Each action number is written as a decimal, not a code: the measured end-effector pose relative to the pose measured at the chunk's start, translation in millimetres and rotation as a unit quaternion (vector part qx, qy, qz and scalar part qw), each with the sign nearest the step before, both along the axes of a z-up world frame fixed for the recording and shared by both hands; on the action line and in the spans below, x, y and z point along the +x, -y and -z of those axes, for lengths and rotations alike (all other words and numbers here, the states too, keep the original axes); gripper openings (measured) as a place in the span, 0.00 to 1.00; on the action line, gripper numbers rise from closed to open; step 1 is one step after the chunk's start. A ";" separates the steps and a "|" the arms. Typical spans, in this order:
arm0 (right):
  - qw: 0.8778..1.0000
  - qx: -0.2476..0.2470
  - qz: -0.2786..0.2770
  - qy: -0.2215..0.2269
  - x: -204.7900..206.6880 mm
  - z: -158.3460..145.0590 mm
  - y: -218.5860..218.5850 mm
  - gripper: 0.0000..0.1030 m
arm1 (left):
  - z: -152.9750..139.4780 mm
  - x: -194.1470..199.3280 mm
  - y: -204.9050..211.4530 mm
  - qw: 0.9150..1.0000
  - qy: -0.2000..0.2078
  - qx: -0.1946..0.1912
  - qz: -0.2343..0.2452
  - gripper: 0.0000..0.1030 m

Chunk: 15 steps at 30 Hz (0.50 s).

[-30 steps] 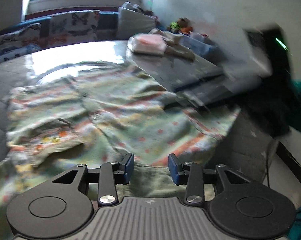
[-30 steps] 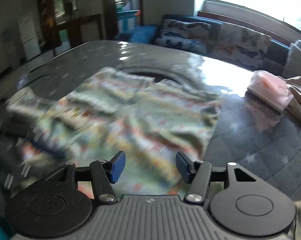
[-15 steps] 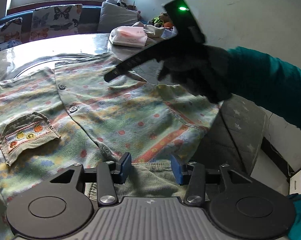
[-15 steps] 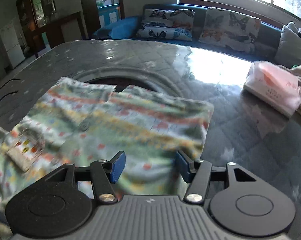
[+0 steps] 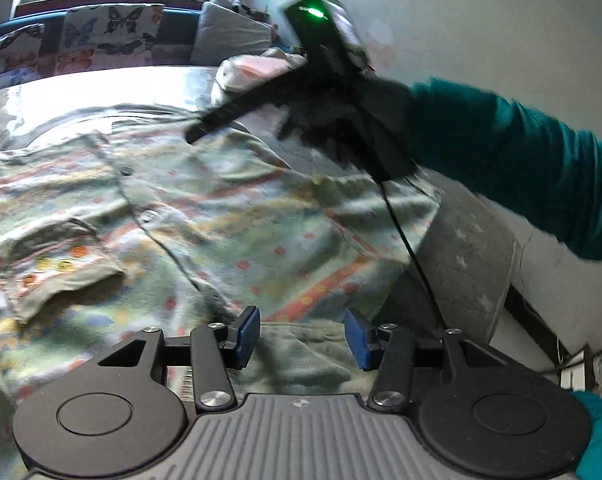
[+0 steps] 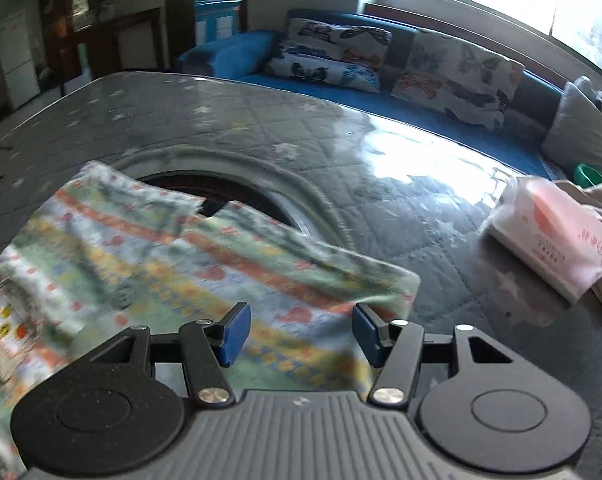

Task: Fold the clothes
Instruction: 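Grasp the green corduroy sleeve with the right gripper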

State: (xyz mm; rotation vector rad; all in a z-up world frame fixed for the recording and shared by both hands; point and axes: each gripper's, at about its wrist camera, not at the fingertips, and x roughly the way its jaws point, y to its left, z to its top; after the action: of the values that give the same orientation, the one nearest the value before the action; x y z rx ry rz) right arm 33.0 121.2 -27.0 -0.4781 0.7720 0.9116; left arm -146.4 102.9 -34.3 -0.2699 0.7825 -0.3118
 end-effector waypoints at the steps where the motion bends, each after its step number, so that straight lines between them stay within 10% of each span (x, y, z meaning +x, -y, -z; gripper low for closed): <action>1: 1.000 -0.001 -0.008 0.000 -5.6 -1.8 1.8 0.58 | -3.4 -2.0 -5.4 1.000 0.005 -0.001 -0.008 0.49; 15: 0.986 0.010 -0.163 -0.020 -141.7 -14.2 28.2 0.61 | 1.1 -40.5 -61.8 0.989 -0.020 0.037 -0.142 0.49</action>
State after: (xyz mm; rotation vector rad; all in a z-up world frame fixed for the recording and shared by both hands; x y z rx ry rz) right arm -108.7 93.1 -12.8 -0.5803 0.7319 1.2353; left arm -186.9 164.7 -35.4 -0.3135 0.7823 -0.0085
